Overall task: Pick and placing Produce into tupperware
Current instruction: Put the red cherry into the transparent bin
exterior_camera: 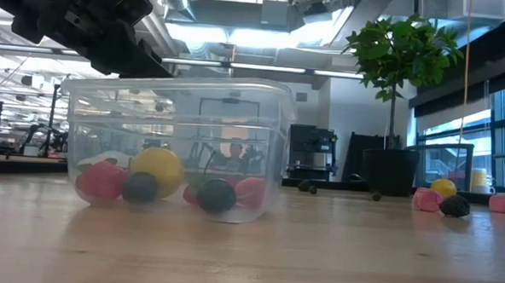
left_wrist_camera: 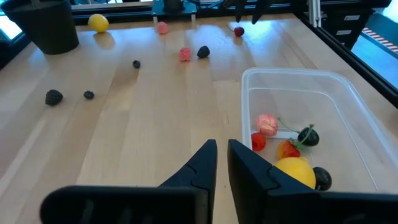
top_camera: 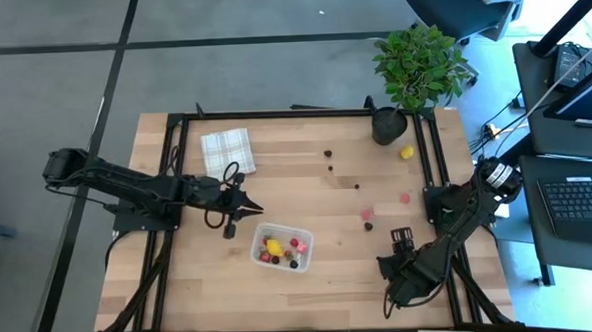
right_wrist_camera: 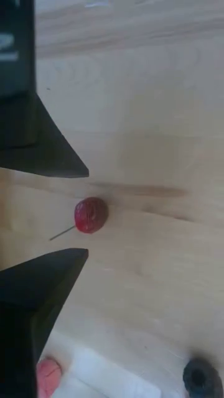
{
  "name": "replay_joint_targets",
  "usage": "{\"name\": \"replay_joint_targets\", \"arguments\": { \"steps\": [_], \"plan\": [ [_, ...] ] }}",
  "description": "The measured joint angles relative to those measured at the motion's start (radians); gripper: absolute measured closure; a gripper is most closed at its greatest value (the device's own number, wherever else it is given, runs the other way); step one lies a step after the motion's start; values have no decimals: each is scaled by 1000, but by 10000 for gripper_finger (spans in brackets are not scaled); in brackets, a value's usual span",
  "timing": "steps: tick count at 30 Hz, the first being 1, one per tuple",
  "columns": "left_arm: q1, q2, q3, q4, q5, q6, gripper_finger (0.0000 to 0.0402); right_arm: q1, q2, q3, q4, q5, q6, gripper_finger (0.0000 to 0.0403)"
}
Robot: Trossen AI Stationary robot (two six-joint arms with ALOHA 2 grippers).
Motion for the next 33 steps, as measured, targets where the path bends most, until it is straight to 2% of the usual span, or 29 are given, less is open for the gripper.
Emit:
{"name": "replay_joint_targets", "arguments": {
  "steps": [6,15,20,33],
  "plan": [
    [0,0,0,0,0,1,379,0,0,-34,13,5,-5,205],
    [0,0,0,-1,0,0,394,-1,0,-143,134,-1,-27,205],
    [0,0,0,-1,0,0,401,-2,-5,-158,164,-1,-29,208],
    [0,0,0,-1,0,1,374,-1,-2,-153,179,-11,-29,295]
  ]
}}
